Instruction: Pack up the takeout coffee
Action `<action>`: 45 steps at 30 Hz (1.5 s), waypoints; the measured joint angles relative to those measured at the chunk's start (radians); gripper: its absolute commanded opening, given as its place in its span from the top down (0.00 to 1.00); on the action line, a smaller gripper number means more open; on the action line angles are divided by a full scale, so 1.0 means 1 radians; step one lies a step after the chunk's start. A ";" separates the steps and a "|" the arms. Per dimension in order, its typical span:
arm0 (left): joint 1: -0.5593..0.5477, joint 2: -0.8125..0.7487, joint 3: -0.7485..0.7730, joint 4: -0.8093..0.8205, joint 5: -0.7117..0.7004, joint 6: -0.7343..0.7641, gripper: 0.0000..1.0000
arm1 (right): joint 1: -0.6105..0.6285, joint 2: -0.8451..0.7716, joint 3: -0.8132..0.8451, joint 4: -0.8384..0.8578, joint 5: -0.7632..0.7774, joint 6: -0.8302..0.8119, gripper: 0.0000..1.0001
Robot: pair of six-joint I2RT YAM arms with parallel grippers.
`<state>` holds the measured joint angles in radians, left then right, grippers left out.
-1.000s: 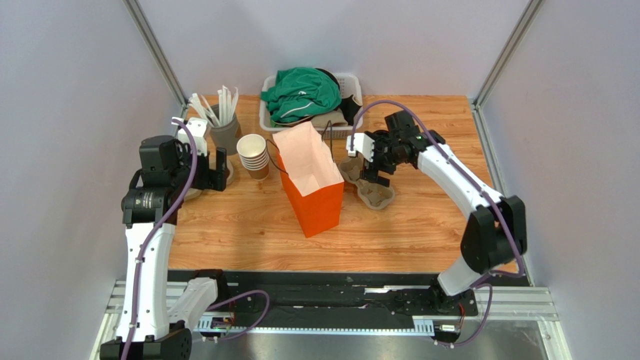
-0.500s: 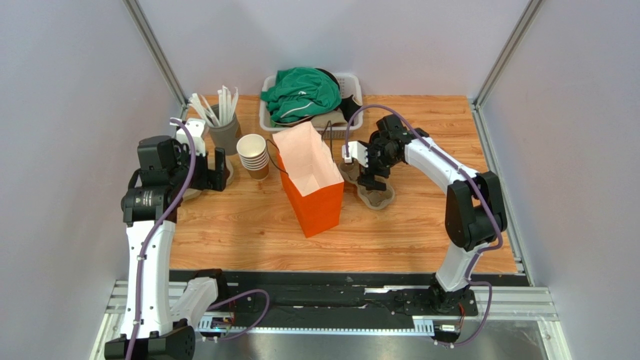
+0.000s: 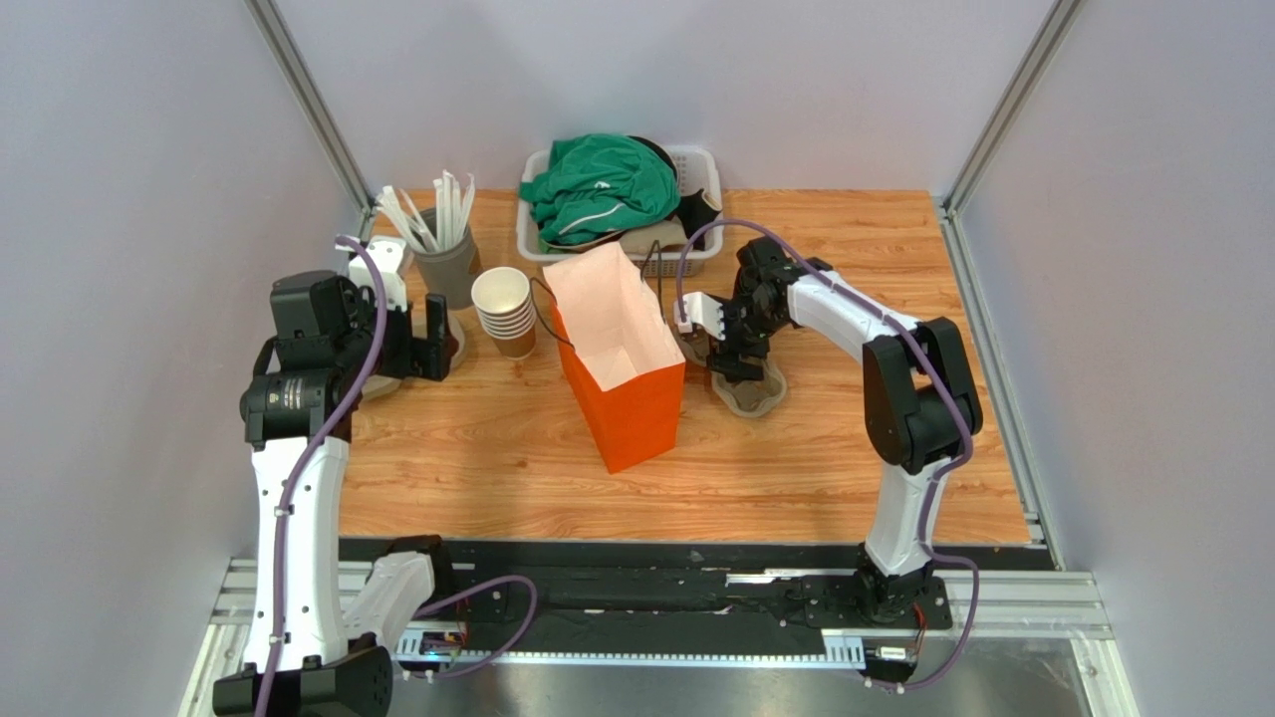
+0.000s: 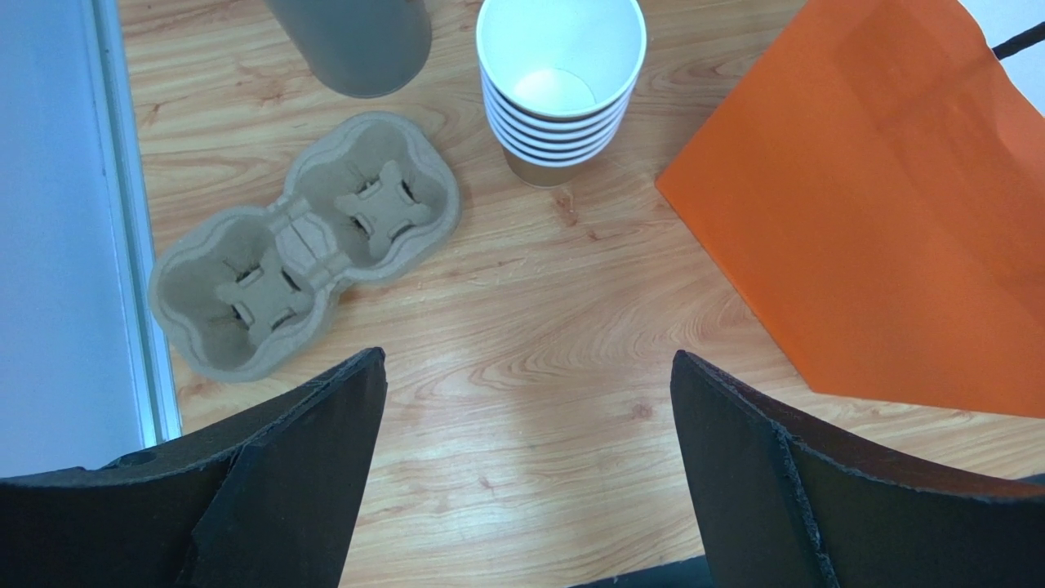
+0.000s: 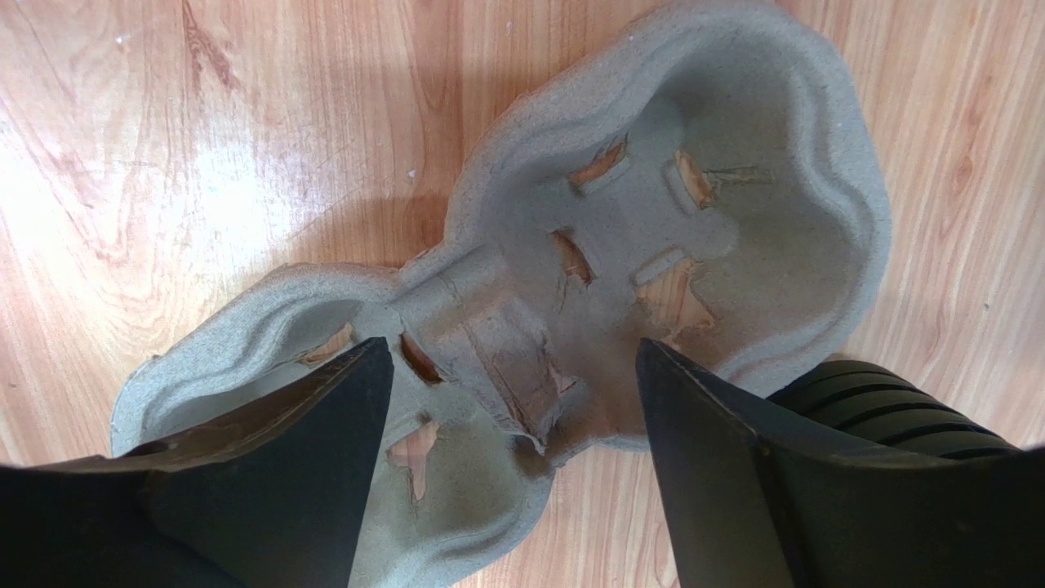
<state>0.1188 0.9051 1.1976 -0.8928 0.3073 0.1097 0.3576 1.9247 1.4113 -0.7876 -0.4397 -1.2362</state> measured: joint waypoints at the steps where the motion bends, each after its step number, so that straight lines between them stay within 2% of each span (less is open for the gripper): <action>1: 0.002 0.002 0.000 0.000 0.000 0.000 0.05 | 0.001 0.001 0.000 0.000 0.001 0.000 0.29; 6: 0.006 0.009 0.000 0.000 0.005 0.000 0.05 | 0.008 0.002 0.000 -0.007 0.002 0.001 0.37; 14: 0.009 0.014 0.000 0.000 0.013 -0.003 0.05 | 0.015 0.006 0.002 -0.032 0.002 0.017 0.41; 19: 0.013 0.013 0.000 0.000 0.023 -0.003 0.05 | 0.020 0.006 0.002 -0.032 0.008 0.032 0.49; 20: 0.014 0.012 0.000 0.000 0.024 -0.003 0.05 | 0.021 0.009 0.002 -0.032 0.012 0.035 0.52; 21: 0.014 0.012 0.000 0.000 0.025 -0.003 0.05 | 0.022 0.012 0.003 -0.033 0.014 0.041 0.60; 30: 0.016 0.012 0.000 0.000 0.032 -0.003 0.05 | 0.028 0.012 0.008 -0.031 0.054 0.130 0.58; 45: 0.020 0.003 0.000 0.000 0.048 -0.003 0.05 | 0.028 -0.189 -0.246 0.026 0.089 0.293 0.63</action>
<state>0.1387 0.9081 1.1976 -0.8932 0.3553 0.1062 0.3859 1.7359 1.1648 -0.7620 -0.3504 -0.9436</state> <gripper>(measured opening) 0.947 0.386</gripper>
